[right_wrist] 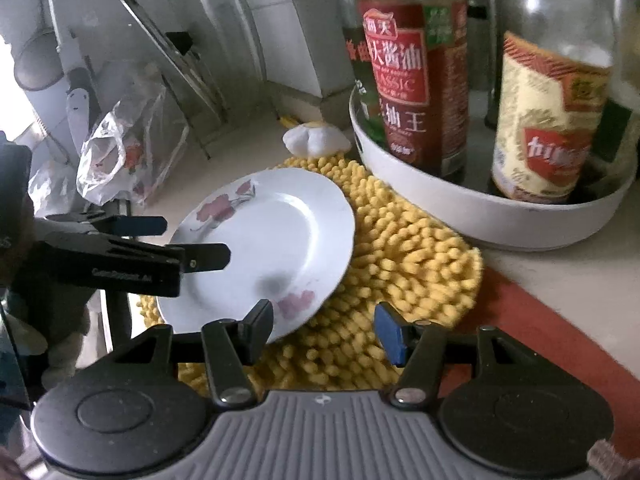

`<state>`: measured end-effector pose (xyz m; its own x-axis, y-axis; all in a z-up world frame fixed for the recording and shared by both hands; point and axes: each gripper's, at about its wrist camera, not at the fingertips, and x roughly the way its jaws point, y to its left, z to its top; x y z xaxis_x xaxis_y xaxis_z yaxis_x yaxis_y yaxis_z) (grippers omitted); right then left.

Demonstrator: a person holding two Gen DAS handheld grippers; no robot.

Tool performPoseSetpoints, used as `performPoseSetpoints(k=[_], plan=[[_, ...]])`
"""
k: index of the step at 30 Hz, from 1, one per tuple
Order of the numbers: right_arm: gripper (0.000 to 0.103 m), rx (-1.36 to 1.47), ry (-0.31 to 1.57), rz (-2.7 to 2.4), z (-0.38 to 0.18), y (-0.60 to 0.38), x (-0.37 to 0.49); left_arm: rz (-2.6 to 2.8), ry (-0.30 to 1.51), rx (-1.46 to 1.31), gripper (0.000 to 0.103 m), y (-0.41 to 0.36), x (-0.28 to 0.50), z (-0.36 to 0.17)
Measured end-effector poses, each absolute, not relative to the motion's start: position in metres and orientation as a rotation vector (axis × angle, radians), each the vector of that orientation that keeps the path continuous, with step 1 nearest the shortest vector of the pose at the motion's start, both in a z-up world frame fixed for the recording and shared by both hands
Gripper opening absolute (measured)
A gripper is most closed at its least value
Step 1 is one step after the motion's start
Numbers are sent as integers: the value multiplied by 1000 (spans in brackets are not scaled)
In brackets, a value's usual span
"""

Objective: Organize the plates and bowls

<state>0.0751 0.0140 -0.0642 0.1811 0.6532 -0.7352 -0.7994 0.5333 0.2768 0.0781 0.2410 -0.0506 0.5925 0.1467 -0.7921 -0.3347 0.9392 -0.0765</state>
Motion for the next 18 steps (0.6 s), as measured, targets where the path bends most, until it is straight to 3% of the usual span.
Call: performPoseSetpoints(k=[18], plan=[[53, -171, 1009, 1064, -78, 53, 87, 206, 930, -263, 103, 249, 99, -63]])
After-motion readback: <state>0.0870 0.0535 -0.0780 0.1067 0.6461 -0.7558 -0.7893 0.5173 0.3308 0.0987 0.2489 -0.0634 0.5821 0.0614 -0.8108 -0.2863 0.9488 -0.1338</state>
